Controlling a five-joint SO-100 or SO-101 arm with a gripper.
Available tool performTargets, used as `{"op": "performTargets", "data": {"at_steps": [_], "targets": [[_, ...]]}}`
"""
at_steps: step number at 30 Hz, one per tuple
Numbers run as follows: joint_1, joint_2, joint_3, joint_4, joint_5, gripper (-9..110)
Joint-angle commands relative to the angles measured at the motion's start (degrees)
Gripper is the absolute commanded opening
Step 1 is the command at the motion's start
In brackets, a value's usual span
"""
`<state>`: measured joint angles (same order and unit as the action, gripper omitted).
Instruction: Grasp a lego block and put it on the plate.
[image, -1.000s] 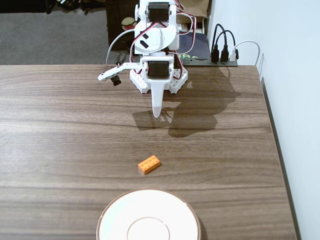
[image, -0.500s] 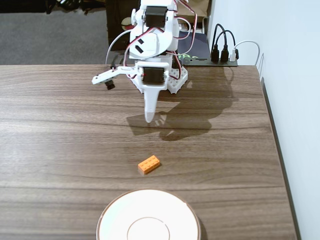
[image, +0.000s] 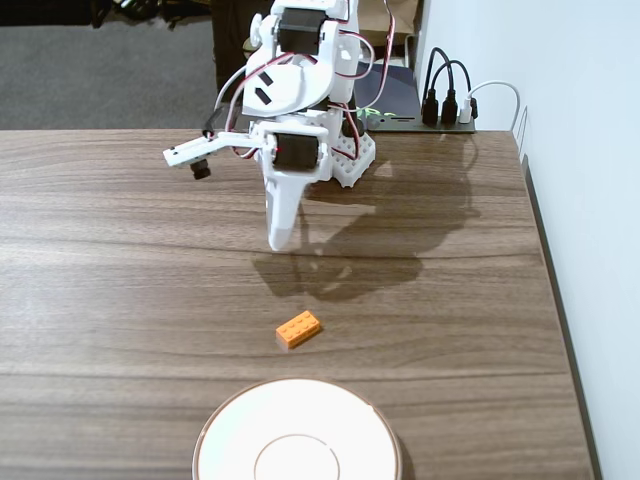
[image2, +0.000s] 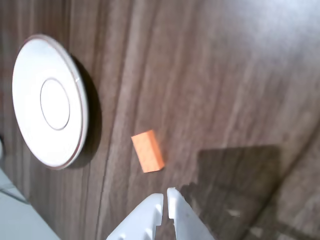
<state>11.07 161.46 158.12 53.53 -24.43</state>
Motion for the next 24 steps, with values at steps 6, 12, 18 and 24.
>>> {"op": "performTargets", "data": {"at_steps": [6,12,18,24], "targets": [[1.76,-9.14,-7.82,-1.85,-12.66,1],[2.72,-17.23,-12.04,-2.55,-20.30,1],[4.31,-26.81,-17.49,-2.11,-23.91,1],[3.08,-36.12,-24.43,1.41,-21.88,1]]}}
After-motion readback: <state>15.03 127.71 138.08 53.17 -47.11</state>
